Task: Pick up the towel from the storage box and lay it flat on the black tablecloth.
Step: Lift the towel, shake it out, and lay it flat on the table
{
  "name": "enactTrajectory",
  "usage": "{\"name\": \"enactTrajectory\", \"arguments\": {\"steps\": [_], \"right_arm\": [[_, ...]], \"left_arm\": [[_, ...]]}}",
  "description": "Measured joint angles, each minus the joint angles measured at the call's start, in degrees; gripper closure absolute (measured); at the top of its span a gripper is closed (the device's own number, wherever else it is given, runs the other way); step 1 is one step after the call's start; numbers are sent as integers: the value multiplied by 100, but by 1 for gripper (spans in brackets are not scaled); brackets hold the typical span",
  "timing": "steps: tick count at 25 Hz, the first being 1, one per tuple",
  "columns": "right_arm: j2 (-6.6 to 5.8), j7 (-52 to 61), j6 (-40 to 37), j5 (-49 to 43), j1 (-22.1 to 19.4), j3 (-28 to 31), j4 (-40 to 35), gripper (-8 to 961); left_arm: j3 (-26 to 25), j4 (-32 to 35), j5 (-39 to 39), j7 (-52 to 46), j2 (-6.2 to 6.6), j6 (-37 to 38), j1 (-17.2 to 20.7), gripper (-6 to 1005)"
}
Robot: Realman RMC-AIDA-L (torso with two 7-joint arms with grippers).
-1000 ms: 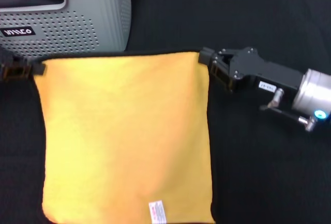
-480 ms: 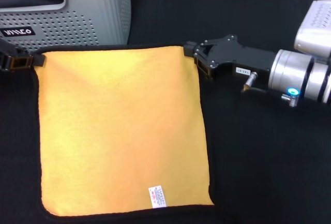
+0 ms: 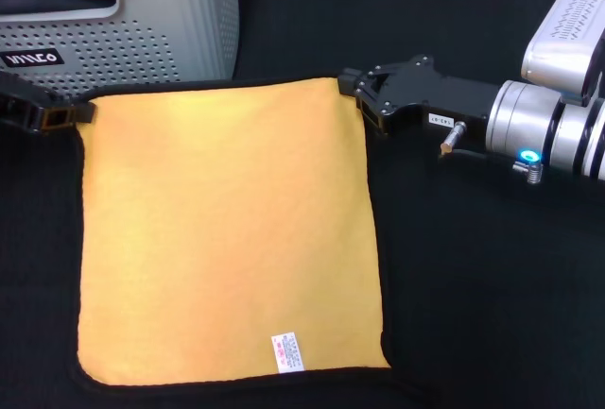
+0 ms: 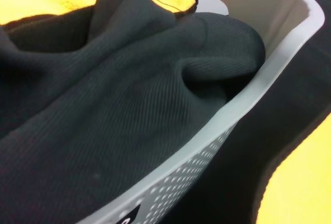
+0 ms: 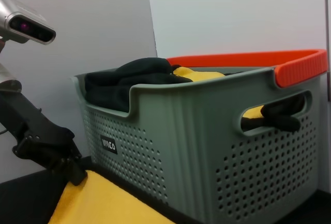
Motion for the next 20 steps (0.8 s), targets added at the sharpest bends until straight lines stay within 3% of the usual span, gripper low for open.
{"name": "enactTrajectory", "arguments": {"steps": [9,20], "right_arm": [[0,22,112,-3,28,-161,27,892],[-1,19,498,32,-11,-154,-113,888]], "left_arm": [[8,-61,15,61,-196,-132,-2,968],[9,-62,128,-19,-278,-460,44,913]]}}
